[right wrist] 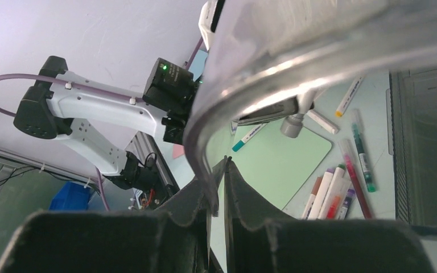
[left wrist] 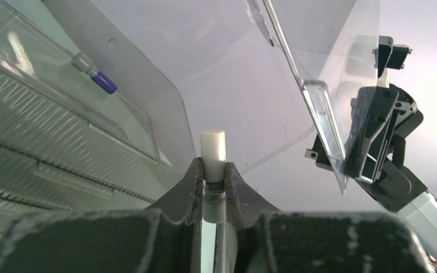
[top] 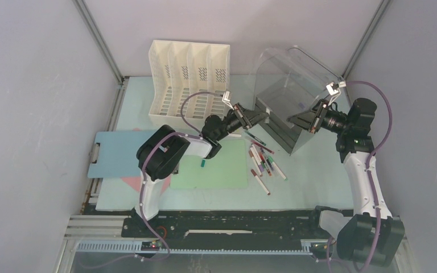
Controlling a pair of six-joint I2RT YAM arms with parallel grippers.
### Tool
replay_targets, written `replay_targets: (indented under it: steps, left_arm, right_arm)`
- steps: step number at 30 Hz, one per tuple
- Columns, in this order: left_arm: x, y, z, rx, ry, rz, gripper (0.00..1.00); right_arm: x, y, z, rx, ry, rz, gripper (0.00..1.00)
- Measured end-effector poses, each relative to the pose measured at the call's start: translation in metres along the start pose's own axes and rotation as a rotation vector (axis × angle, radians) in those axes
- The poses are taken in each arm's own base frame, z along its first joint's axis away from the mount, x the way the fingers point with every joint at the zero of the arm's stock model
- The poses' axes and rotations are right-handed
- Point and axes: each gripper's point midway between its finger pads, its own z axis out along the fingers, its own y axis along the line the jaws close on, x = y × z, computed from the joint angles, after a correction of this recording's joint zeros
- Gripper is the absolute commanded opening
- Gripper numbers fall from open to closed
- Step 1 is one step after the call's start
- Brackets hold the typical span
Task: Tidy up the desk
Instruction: Place the stationery in the drawer.
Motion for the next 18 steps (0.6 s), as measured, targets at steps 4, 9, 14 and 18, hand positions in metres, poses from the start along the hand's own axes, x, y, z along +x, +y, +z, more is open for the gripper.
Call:
replay_targets:
  steps: [4,9,14,18]
  left_arm:
    - [-0.002,0.002,0.016,0.006,-0.005,-0.015,0.09]
    - [-0.003,0.008,0.032,-0.016,-0.014,-0.033,0.09]
    - [-0.003,0.019,0.048,-0.049,-0.026,-0.052,0.15]
    - [-0.006,0.027,0.061,-0.08,-0.049,-0.059,0.17]
  right_arm:
    - [0.001,0.002,0.001,-0.006,0.005,-0.001,0.17]
    - [0.002,0.003,0.002,-0.009,0.008,-0.001,0.17]
    - [0.002,0.003,0.002,-0.01,0.008,-0.001,0.17]
    - [0.002,0.003,0.002,-0.009,0.007,-0.002,0.17]
